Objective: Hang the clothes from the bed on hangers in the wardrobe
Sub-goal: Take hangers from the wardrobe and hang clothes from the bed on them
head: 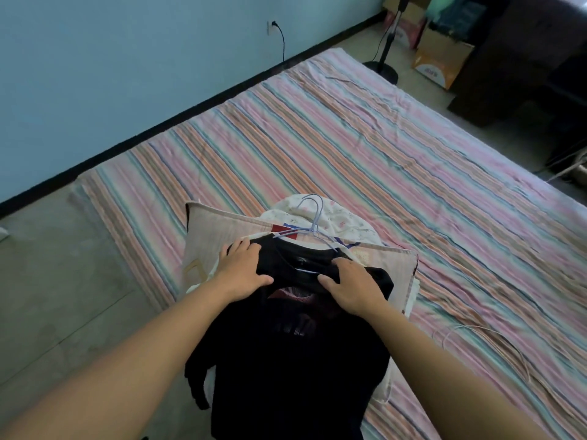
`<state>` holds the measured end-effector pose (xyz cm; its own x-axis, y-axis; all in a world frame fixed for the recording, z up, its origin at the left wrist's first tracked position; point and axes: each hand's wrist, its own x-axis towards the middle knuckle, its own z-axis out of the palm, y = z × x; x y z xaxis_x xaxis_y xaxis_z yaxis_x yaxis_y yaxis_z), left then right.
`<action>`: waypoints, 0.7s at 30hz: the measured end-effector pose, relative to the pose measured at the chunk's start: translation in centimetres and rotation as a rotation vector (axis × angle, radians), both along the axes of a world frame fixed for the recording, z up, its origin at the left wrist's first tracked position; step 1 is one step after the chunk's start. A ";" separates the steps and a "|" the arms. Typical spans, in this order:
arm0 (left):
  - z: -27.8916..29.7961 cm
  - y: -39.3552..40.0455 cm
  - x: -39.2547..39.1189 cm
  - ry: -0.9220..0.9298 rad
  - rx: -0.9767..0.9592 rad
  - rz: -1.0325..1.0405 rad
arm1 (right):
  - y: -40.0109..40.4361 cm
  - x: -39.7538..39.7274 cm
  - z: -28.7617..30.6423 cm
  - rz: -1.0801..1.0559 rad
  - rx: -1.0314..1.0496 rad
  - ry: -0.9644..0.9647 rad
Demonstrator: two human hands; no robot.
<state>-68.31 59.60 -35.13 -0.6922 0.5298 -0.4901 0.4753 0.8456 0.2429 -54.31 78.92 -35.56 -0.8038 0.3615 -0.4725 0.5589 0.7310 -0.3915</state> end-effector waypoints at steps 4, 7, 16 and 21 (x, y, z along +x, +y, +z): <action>5.7 -2.5 2.0 -0.035 0.109 0.037 | -2.6 0.4 5.4 0.047 0.007 0.041; 9.6 -5.2 3.4 -0.053 0.169 0.055 | -5.4 0.8 9.7 0.109 0.014 0.093; 19.0 -18.2 9.0 0.023 0.109 0.079 | -17.4 4.0 22.0 0.361 0.078 0.203; 23.7 -26.8 12.9 0.098 0.125 0.154 | -24.9 6.3 27.4 0.520 0.152 0.228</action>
